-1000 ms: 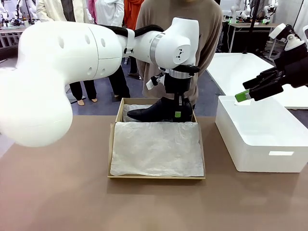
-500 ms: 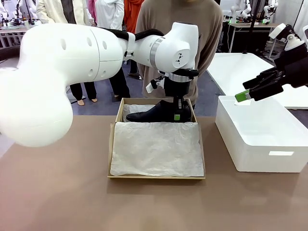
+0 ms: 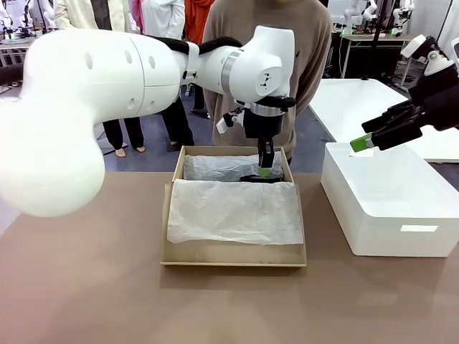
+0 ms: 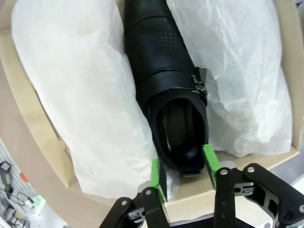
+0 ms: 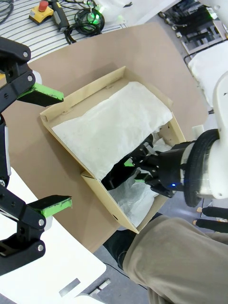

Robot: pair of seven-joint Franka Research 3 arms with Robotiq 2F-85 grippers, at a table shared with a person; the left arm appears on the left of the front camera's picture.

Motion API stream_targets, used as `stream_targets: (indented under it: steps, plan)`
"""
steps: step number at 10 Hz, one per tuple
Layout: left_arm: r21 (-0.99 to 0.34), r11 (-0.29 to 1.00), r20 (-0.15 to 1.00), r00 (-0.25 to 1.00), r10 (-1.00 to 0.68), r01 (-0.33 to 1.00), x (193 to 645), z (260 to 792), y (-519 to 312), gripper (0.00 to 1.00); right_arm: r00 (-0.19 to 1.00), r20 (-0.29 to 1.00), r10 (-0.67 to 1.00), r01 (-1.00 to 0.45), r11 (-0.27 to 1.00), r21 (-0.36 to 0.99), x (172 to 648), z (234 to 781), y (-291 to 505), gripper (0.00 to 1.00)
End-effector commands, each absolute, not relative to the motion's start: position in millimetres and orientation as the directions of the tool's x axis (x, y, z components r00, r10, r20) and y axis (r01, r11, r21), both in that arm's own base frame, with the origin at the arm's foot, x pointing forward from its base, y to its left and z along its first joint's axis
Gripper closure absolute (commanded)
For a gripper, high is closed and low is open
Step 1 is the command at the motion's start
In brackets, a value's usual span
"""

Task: Pack the shoes into the box.
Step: Place the other shoe of the Shoes into the Shoes Box, then close the Shoes Box.

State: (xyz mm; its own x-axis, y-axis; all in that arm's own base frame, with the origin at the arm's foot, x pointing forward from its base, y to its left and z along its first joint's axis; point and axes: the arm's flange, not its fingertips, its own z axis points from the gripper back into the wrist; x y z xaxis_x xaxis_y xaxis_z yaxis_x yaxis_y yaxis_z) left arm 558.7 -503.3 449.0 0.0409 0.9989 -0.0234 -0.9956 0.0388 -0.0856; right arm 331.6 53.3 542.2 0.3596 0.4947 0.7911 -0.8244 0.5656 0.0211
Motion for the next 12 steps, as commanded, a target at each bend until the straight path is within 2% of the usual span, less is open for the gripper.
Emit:
stream_targets:
  steps: [1, 3, 4, 5, 12]
  plan:
    - [-0.108, -0.048, -0.007, -0.047, 0.999, -0.993, 556, 475, -494, 0.0, 0.341, 0.801, 0.491, -0.834, 0.551, 0.017, 334, 542, 53, 0.0]
    - [-0.093, -0.066, -0.019, -0.064, 0.998, -0.993, 564, 492, -481, 0.0, 0.341, 0.801, 0.491, -0.834, 0.551, 0.017, 334, 542, 53, 0.0]
    - [0.071, 0.022, -0.1, 0.015, 0.995, -0.997, 575, 485, -469, 0.0, 0.341, 0.801, 0.491, -0.834, 0.551, 0.017, 334, 542, 53, 0.0]
    - [-0.121, 0.001, -0.039, 0.006, 0.999, -0.993, 564, 487, -486, 0.0, 0.341, 0.801, 0.491, -0.834, 0.551, 0.017, 334, 542, 53, 0.0]
    - [-0.121, 0.001, -0.039, 0.006, 0.999, -0.993, 564, 487, -486, 0.0, 0.341, 0.801, 0.491, -0.834, 0.551, 0.017, 334, 542, 53, 0.0]
